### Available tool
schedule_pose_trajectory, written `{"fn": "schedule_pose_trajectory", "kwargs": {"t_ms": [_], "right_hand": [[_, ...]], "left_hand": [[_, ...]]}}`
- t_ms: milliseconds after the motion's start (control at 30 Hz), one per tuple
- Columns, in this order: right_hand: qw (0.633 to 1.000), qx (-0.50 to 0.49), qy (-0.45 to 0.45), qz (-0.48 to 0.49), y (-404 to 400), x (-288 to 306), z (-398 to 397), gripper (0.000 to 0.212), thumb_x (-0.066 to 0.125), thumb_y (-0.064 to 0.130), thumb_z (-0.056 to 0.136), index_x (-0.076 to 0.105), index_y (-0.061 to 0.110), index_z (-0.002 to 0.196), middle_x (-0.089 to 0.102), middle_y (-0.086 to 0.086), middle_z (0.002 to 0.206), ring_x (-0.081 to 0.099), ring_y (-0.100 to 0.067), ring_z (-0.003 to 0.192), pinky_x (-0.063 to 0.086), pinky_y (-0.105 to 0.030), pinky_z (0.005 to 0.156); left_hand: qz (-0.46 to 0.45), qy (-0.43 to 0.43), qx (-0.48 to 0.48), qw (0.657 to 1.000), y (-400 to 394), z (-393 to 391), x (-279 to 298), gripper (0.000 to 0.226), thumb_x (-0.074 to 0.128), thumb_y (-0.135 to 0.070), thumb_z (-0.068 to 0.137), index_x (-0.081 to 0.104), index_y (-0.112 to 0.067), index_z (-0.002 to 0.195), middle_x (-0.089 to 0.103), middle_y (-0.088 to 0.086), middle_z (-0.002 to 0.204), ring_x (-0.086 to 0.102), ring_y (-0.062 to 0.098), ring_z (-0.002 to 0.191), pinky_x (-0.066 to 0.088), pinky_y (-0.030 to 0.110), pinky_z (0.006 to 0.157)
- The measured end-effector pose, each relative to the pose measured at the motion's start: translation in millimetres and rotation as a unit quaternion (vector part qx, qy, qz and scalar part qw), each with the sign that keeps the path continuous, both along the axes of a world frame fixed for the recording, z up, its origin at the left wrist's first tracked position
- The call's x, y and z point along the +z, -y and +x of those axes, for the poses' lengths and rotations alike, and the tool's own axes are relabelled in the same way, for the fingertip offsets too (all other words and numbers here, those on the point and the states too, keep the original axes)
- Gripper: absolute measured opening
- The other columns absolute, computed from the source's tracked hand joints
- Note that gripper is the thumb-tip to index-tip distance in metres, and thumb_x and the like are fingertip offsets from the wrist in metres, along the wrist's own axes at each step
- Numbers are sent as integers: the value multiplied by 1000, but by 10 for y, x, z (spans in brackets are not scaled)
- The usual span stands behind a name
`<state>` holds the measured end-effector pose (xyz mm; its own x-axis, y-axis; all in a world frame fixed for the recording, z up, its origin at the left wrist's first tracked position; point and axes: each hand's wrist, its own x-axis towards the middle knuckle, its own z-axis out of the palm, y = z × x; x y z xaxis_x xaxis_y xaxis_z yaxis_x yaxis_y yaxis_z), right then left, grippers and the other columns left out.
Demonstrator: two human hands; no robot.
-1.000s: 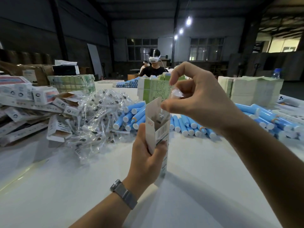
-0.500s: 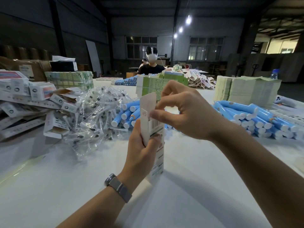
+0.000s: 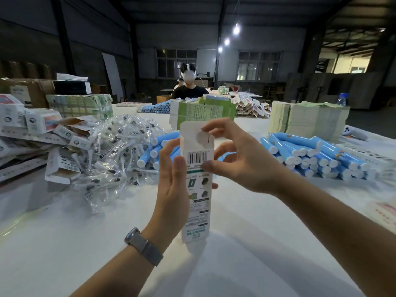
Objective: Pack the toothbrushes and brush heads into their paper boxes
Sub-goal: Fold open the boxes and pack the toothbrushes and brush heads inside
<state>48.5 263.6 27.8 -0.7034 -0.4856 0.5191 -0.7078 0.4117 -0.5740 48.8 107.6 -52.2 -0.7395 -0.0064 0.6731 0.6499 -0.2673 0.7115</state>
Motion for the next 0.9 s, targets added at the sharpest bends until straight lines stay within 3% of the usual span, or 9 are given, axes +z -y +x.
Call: {"fn": "schedule_pose_trajectory", "kwargs": {"t_ms": [133, 233, 367, 500, 600, 667, 767, 833, 900], "right_hand": [[993, 11, 33, -114, -65, -231, 68, 43, 76, 19, 82, 43, 30, 109, 63, 3, 113, 64, -13, 93, 62, -41, 70], [990, 19, 44, -136, -112, -259, 60, 38, 77, 26, 78, 49, 25, 103, 66, -7, 107, 62, -22, 88, 59, -47, 72], [987, 14, 3, -158, -141, -284, 43, 38, 79, 26, 75, 51, 27, 100, 64, -6, 99, 58, -17, 77, 56, -42, 69], [987, 15, -1, -159, -155, -308, 11, 35, 77, 31, 78, 53, 32, 103, 64, 2, 97, 60, -15, 78, 58, -39, 71], [987, 36, 19, -157, -178, -303, -13, 24, 71, 25, 83, 57, 29, 102, 65, 4, 96, 58, -11, 80, 58, -39, 73], [986, 56, 38, -155, -197, -282, -15, 16, 67, 21, 85, 60, 27, 99, 66, 4, 94, 57, -13, 83, 59, -39, 74], [984, 74, 51, -155, -228, -260, -9, 10, 66, 17, 85, 61, 21, 93, 67, 1, 92, 59, -25, 87, 59, -49, 75], [983, 78, 42, -159, -228, -268, -10, 11, 69, 17, 84, 61, 20, 91, 66, -8, 99, 58, -34, 94, 54, -59, 74], [983, 77, 28, -164, -211, -270, -9, 12, 72, 21, 81, 62, 23, 87, 62, -11, 111, 60, -32, 103, 53, -60, 76]], "left_hand": [[0, -23, 6, 1000, -90, 81, -14, 28, 38, -47, 96, 44, -59, 121, 69, -1, 120, 73, 31, 86, 61, 40, 65], [-10, -50, 19, 999, -92, 93, -8, 36, 36, -34, 101, 42, -64, 121, 69, -12, 118, 74, 22, 85, 60, 34, 66], [-10, -66, 46, 997, -75, 69, 3, 40, 34, -22, 103, 52, -57, 114, 68, -9, 107, 70, 13, 78, 57, 26, 63], [-27, -51, 50, 997, -92, 63, -2, 33, 37, -27, 102, 58, -52, 102, 69, -9, 95, 69, 14, 75, 55, 26, 60], [-40, -51, 69, 996, -87, 57, 0, 17, 47, -39, 98, 60, -50, 101, 66, 0, 94, 67, 26, 82, 58, 35, 64], [-57, -76, 80, 992, -84, 56, 11, 18, 47, -39, 95, 60, -50, 102, 64, -1, 96, 69, 19, 82, 59, 32, 66], [-87, -117, 101, 984, -68, 64, 29, 21, 45, -31, 98, 59, -43, 109, 63, -11, 94, 69, 5, 79, 56, 19, 64], [-103, -135, 116, 979, -70, 63, 16, 20, 42, -28, 101, 55, -34, 114, 65, -19, 95, 69, 3, 79, 54, 15, 63], [-95, -125, 115, 981, -92, 69, -2, 19, 39, -29, 102, 53, -31, 115, 66, -21, 97, 69, 3, 77, 54, 15, 63]]}}
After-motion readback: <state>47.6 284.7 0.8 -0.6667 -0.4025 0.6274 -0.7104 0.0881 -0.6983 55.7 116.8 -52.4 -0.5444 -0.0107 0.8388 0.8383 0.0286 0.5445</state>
